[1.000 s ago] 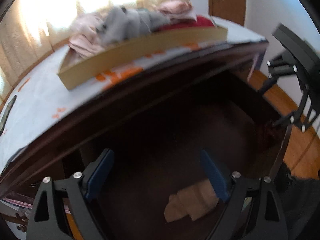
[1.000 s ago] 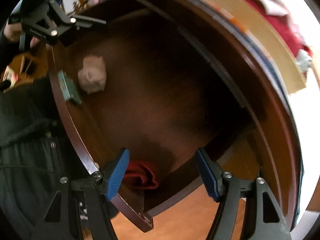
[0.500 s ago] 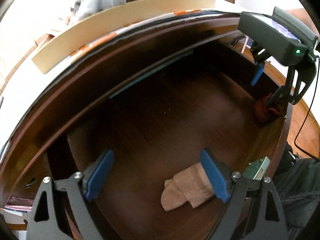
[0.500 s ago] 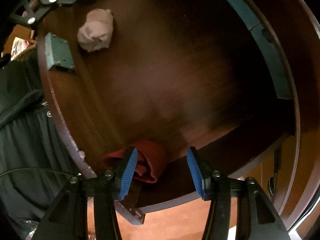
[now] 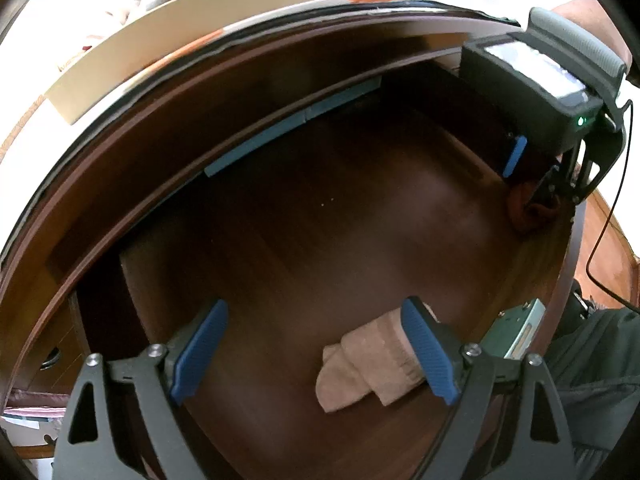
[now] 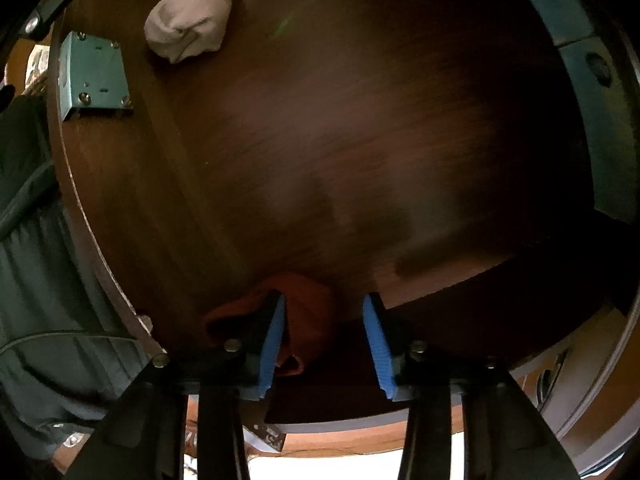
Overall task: Take underwear out of drawer
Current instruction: 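Close right tool on dark red garment while left tool closes on beige sock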
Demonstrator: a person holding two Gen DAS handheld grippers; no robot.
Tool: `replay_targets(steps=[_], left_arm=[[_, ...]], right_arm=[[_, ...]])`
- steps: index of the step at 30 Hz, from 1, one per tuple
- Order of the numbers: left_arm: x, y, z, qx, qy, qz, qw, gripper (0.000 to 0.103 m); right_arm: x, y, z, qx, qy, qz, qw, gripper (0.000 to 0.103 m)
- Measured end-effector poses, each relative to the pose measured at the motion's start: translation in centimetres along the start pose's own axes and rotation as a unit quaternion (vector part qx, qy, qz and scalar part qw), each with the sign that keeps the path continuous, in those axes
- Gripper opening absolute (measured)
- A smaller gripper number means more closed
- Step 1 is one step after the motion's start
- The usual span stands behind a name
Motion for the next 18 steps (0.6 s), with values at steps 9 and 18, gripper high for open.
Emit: replay_targets(steps=[9,18], left_arm=[[0.5,0.0,0.5,0.003,0.011,0.000,0.9999,0.090],[0.5,-0.2,0.9,0.002,0.026,0.008,0.9996,0.090]], right_arm=[[-0.1,-1.4,1.0,-0.015,0.006,-0.004,1.000,0.019],[0.4,1.0,0.0,0.086,-0.080,-0.115,0.986,0.006]])
Point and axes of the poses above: each gripper's, at about its wrist camera, not at the fingertips, and y roughly against the way its jaws point, z to its left, x to its underside, the point moved 4 cm from there along -y, roughly the way its jaws point, and after that the axes turned 9 degrees about y, right-handed, at the moved point
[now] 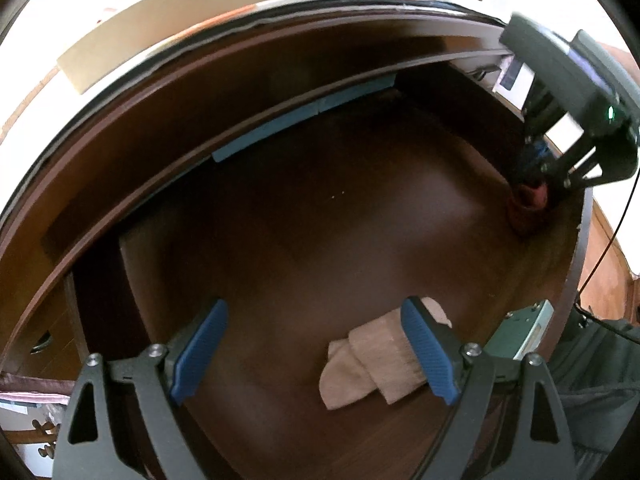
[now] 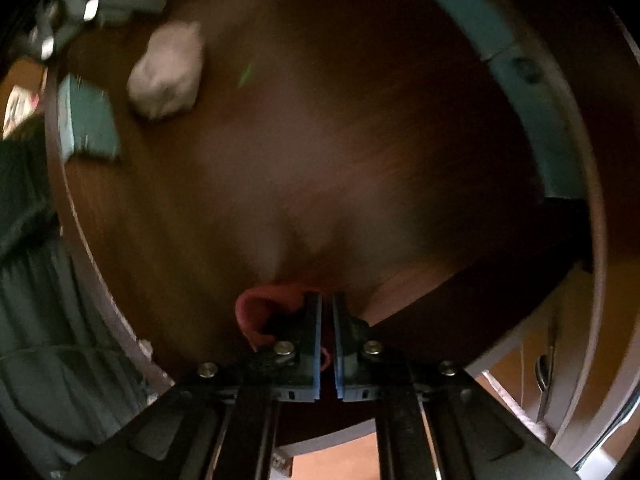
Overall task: Take underwear out of drawer
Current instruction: 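Close right tool on dark red garment while left tool closes on beige sock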
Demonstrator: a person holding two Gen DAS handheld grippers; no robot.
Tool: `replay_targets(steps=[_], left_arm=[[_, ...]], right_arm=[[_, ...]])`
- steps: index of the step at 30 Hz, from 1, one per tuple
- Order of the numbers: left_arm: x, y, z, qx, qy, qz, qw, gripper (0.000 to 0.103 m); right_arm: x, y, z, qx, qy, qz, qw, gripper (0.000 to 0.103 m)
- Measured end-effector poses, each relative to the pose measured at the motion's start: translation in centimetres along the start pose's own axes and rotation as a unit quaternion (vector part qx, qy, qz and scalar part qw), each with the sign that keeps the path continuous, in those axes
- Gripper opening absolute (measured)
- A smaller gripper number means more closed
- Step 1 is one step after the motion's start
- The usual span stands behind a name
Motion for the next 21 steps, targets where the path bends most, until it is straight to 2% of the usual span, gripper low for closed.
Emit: replay_targets(steps=[6,8,10,13,14,15,16,17,21], left_arm=[[-0.2,0.0,-0.5,-0.006,-0.004,0.006,1.0000,0.090],[-0.5,-0.4,-1.0,-0.009,-0.008,0.011,0.9999,0.090],[-0.6,-0.7,-1.3,-0.013,-0.011,0.014,0.9998,0.090],[-0.8,-1.2,-1.9,-0.015,-0.016,0.018,0.9996,0.090],[-0.9,-1.4,-2.0,-0.016,-0.016,0.018,0.9996,0.090],[-0.9,-1.5,-2.1,-0.015,-0.016,0.019,0.9996,0.090],[-0.9,-1.6,-2.3,-0.014,-0.016,0.019,0.9996,0.090],[-0.9,-1.9,-2.3,-0.013,-0.016,0.019,0.9996,0.090],[-0.7,-2.4,-2.5,0.001,-0.017,0.026,0.9995,0.090]], right_arm=[[0.6,2.2,-0.6,0.026,-0.052,-0.081,0.995,0.006],[0.4,2.5,-0.7,0.024,-0.061,-0.094,0.993,0.006],[0.3,2.3,0.1,0.016,-0.056,-0.089,0.994,0.006],[-0.6,1.8,0.5,-0.006,-0.038,-0.050,0.998,0.009],[-0.4,1.5,0.6,-0.006,-0.033,-0.035,0.999,0.023],[-0.2,1.2,0.6,-0.013,-0.033,-0.024,0.999,0.053],[-0.2,1.2,0.7,-0.017,-0.030,-0.020,0.999,0.065],[-0.3,1.2,0.8,-0.019,-0.029,-0.019,0.999,0.071],[-0.7,0.6,0.0,-0.046,-0.031,-0.018,0.998,0.071]])
Point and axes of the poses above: each gripper's, at about its wrist camera, not at the fingertips, and y roughly against the way its jaws point, z to its left, x to its underside, the point moved 4 cm from there along -y, roughly the way its jaws point, and after that the axes turned 9 degrees about y, right-handed, at the moved point
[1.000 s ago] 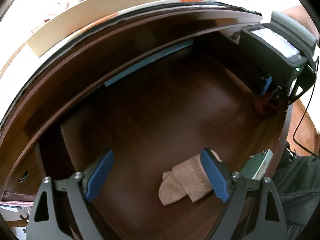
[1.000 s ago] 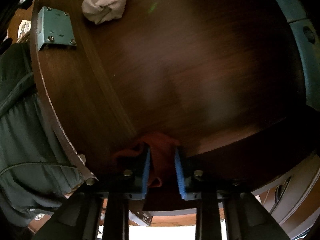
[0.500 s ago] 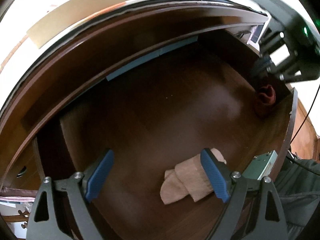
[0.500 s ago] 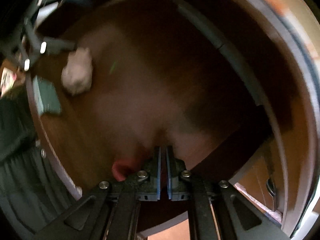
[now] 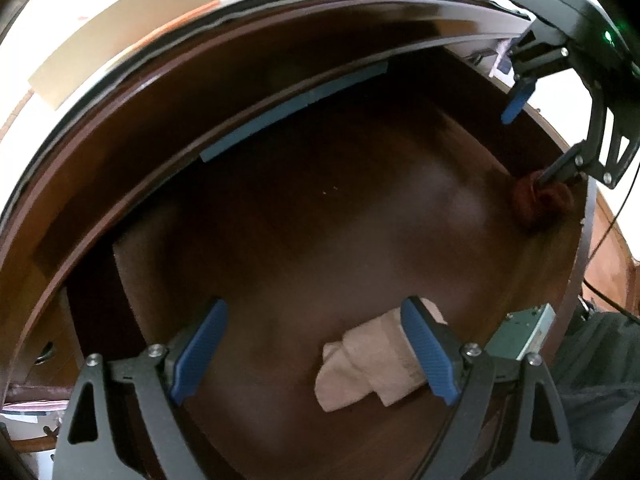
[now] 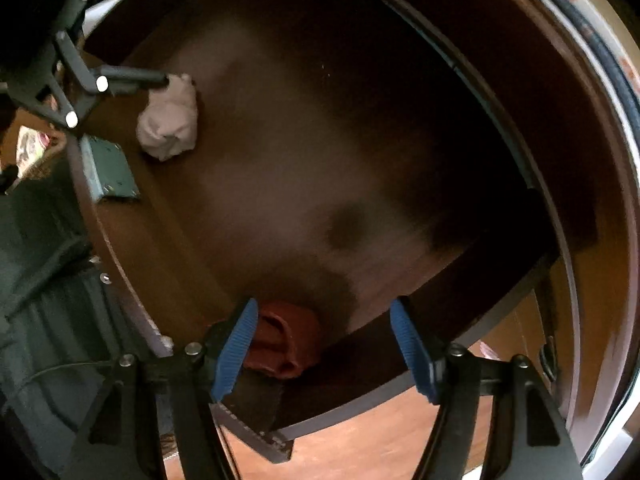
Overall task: Take underwear out of drawer
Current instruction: 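Close right tool on dark red garment while left tool closes on beige sock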
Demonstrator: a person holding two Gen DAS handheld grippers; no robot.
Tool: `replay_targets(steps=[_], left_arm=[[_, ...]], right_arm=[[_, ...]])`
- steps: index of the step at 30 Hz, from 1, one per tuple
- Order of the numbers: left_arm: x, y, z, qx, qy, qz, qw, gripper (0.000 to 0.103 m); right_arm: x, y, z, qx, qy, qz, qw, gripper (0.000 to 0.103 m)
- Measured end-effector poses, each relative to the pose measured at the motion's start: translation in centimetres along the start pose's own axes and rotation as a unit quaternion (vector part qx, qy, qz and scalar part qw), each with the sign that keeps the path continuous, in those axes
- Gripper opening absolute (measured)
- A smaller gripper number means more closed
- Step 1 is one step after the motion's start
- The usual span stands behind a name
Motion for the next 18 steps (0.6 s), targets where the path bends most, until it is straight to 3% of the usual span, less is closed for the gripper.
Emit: replay_targets(steps=[9,11,15,18], left_arm=[[-0.2,-1.5,-0.3,0.023,0.006,0.034,0.9991,0.090],[-0.1,-1.8,-0.3,0.025,0.004,0.042,0.9988,0.090],[-0.6,-2.4,-0.6,0.030,0.003,0.048,0.9984,0.090],[-0.8,-2.6,-0.5,0.035,0.007,0.049,0.9982,0.090]], right_arm=[[-2.3,-5.1,1.4,-0.025,0.023,0.075,0.997,0.070],[-2.6,-6.1,1.4,-0.028,0.026,0.085,0.996,0.066],[-3.4,-7.0,1.6,-0.043,0.028,0.102,0.993,0.049],[-4.0,-7.5,2.3,-0.050,0.020,0.104,0.993,0.048]])
Point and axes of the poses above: each gripper's, at about its wrist camera, not at the fingertips, and y roughly against the way its jaws point, z to its left, x to its underside, the point moved 4 cm from there along -y, roughly the way its jaws point, and after that the axes turned 9 degrees about y, right-handed, at the moved point
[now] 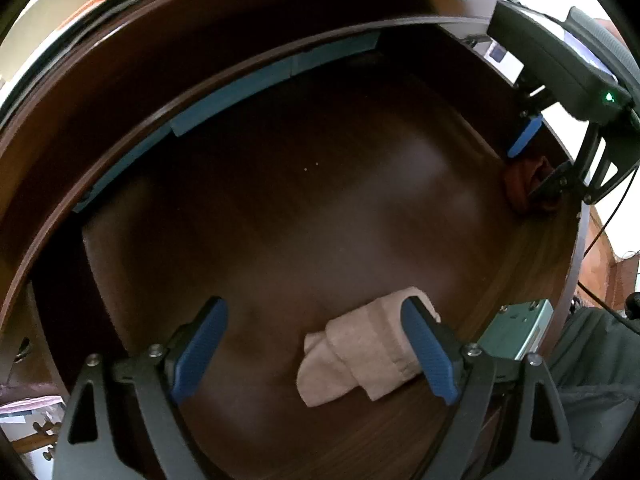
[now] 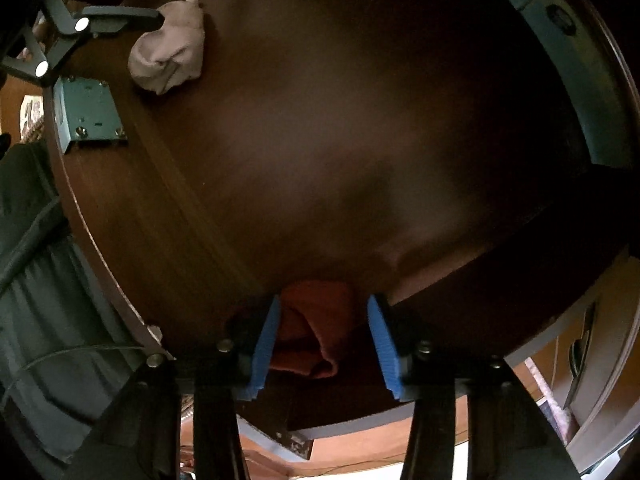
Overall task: Take underwear out of drawer
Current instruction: 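Close right tool on dark red garment while left tool closes on beige sock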
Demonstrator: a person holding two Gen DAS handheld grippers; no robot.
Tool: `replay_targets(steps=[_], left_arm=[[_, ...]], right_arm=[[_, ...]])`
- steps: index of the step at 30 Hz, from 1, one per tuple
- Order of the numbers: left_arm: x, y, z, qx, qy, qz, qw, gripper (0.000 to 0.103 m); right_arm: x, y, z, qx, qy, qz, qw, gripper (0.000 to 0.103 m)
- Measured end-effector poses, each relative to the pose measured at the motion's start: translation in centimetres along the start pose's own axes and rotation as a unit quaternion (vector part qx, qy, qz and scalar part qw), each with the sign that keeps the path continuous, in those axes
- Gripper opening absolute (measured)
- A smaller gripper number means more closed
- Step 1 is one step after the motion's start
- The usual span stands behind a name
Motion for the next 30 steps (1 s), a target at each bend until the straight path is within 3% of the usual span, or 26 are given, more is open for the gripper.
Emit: replay_targets(steps=[4,6,8,9,12,20,26,30], left_arm=[[-0.1,-0.5,0.5,0.010,0.008,0.010,0.9999,0.090],[0.0,-0.5,0.9,0.010,0.008,0.010,0.9999,0.090],[0.1,-0.4,1.0,0.011,0.007,0.010,0.9999,0.090],[0.1,-0.4,1.2,0.011,0.008,0.010,0.9999,0.090],[0.2,-0.4,1.6,0.012,0.012,0.012,0.9998,0.090],[-0.1,-0.1,1.2,0.016,0.006,0.019,0.9997,0.090],[-0.1,-1.2,2.0,0.048,0.034,0.049,0.9970,0.090],[-0.1,-1.7,3.0,0.078,0.068,0.069,0.9923,0.090]], right_arm=[[-0.2,0.8,-1.6,-0.006,-0.001,-0.005,1.000,0.047],[-0.1,1.2,-1.4,-0.021,0.006,-0.001,1.000,0.033],[-0.3,2.4,-1.4,-0.023,0.012,-0.003,1.000,0.025],[-0.3,2.6,-1.6,-0.023,0.008,-0.013,1.000,0.018],[-0.4,3.5,-2.7,-0.001,-0.011,-0.044,0.999,0.009],[-1.2,7.6,-4.1,0.046,-0.049,-0.141,0.988,0.009],[-2.7,9.9,-2.7,0.064,-0.064,-0.206,0.974,0.009],[-3.6,10.6,-0.8,0.060,-0.060,-0.224,0.971,0.009]])
Point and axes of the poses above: each gripper's, at about its wrist camera, not at the fingertips, and y roughly against the way its jaws point, z to its left, x to its underside, the point moved 4 cm from there along -y, roughly the way its jaws point, and after that the axes turned 9 degrees about y, right-handed, at the moved point
